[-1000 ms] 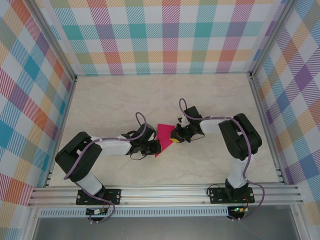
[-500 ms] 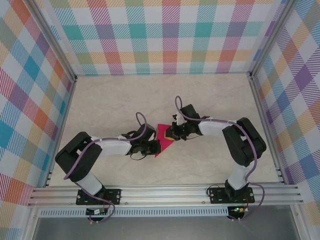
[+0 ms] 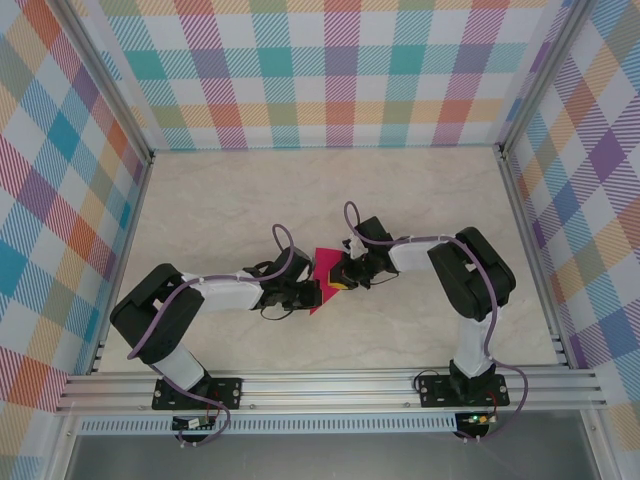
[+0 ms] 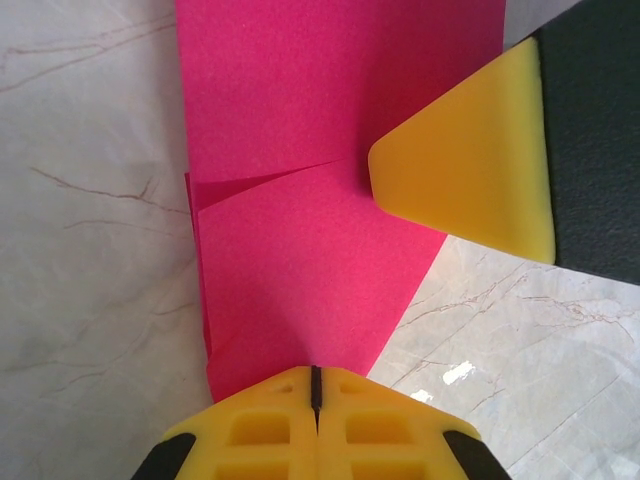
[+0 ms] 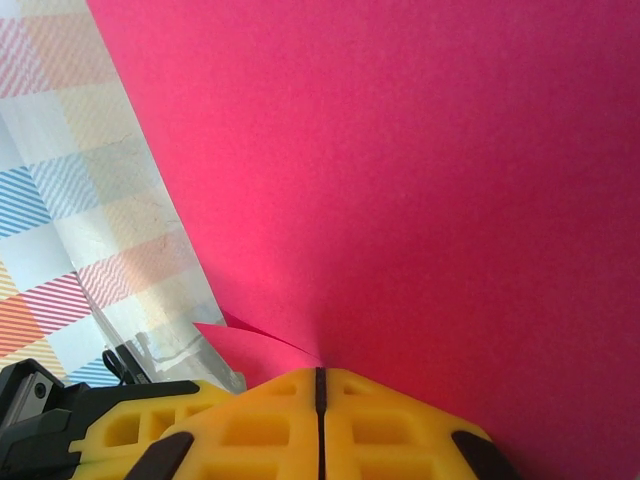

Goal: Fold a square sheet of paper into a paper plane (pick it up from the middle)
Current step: Third fold the triangle at the center of the table.

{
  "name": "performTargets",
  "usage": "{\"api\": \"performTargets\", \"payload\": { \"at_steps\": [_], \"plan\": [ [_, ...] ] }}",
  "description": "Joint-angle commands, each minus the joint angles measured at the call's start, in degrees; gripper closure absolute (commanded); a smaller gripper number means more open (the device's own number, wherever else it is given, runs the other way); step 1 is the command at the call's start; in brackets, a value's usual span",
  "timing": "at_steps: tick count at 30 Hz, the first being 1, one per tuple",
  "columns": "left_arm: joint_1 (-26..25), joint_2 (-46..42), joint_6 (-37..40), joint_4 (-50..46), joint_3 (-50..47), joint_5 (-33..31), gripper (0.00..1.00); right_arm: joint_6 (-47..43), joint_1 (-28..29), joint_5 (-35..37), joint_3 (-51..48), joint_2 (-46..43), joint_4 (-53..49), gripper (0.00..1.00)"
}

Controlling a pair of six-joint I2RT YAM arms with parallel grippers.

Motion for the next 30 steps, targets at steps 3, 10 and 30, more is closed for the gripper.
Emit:
{"api": "performTargets", "payload": {
  "at_steps": [3, 10, 30],
  "plan": [
    [-0.4, -5.0, -0.3, -0.3, -0.8, 2.2, 0.94, -1.8, 0.2, 3.2, -0.1, 1.1, -2.9, 0.93],
    [0.0, -7.9, -2.2, 3.2, -2.7, 5.5, 0.94, -2.2, 0.2, 3.5, -0.3, 1.2, -3.3, 0.93],
    [1.9, -3.7, -3.4, -0.3, -9.1, 2.9, 0.95, -3.9, 0.2, 5.2, 0.5, 2.3, -5.9, 0.93]
  ]
}}
